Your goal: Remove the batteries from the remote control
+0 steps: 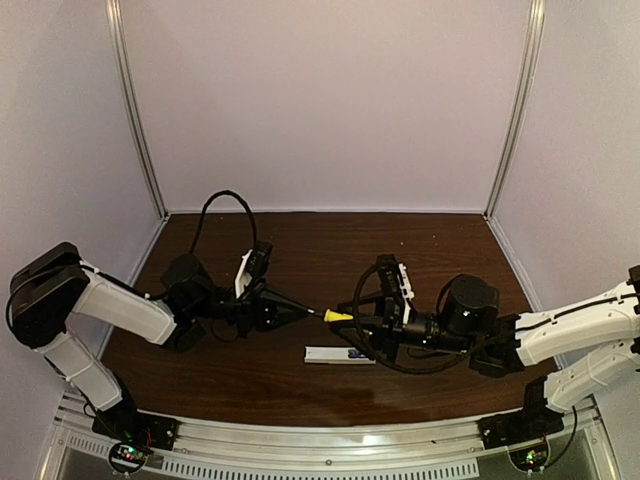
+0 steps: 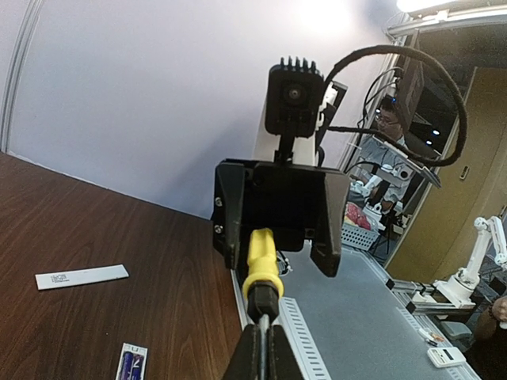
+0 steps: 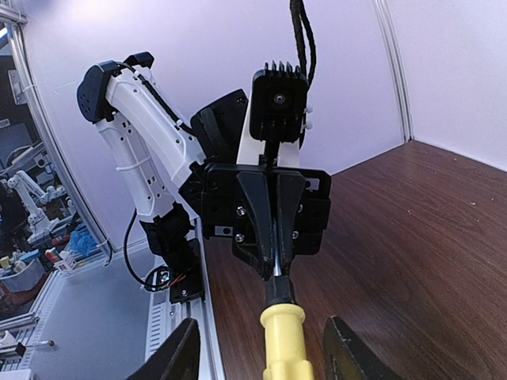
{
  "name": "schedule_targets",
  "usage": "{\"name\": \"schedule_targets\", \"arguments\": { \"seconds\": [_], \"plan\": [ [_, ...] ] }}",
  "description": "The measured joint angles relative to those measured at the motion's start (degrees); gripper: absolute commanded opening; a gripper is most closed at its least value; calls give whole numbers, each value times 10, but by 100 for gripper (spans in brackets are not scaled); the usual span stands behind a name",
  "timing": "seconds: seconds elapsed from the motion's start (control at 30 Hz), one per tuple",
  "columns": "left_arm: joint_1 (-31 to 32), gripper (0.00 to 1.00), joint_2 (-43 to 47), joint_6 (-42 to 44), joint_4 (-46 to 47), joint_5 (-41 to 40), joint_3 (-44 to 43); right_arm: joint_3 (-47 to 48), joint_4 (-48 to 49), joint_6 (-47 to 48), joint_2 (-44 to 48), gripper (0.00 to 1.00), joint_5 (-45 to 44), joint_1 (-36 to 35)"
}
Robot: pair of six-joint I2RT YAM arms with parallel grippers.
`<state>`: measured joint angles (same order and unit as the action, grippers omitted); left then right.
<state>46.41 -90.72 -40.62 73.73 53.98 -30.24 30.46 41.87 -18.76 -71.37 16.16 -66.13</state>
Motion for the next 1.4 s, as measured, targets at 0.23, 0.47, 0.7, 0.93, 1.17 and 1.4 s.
{"name": "schedule_targets", "arguments": {
  "seconds": [0.23, 0.47, 0.7, 0.93, 1.17, 1.4],
  "plan": [
    [0, 0, 10, -2, 0, -1, 10, 4, 13, -16, -24, 44, 6, 0],
    [0, 0, 27, 0, 2, -3, 17, 4, 21, -36, -26, 34, 5, 0],
    [0, 0, 27, 0, 3, -4, 17, 4, 30, -44, -27, 31, 6, 0],
    [0, 0, 27, 2, 3, -7, 17, 5, 30, -50, -40, 33, 7, 0],
    [0, 0, 27, 4, 3, -9, 17, 6, 33, -52, -44, 32, 8, 0],
    [0, 0, 27, 6, 3, -11, 17, 6, 45, -54, -44, 34, 12, 0]
  ]
}}
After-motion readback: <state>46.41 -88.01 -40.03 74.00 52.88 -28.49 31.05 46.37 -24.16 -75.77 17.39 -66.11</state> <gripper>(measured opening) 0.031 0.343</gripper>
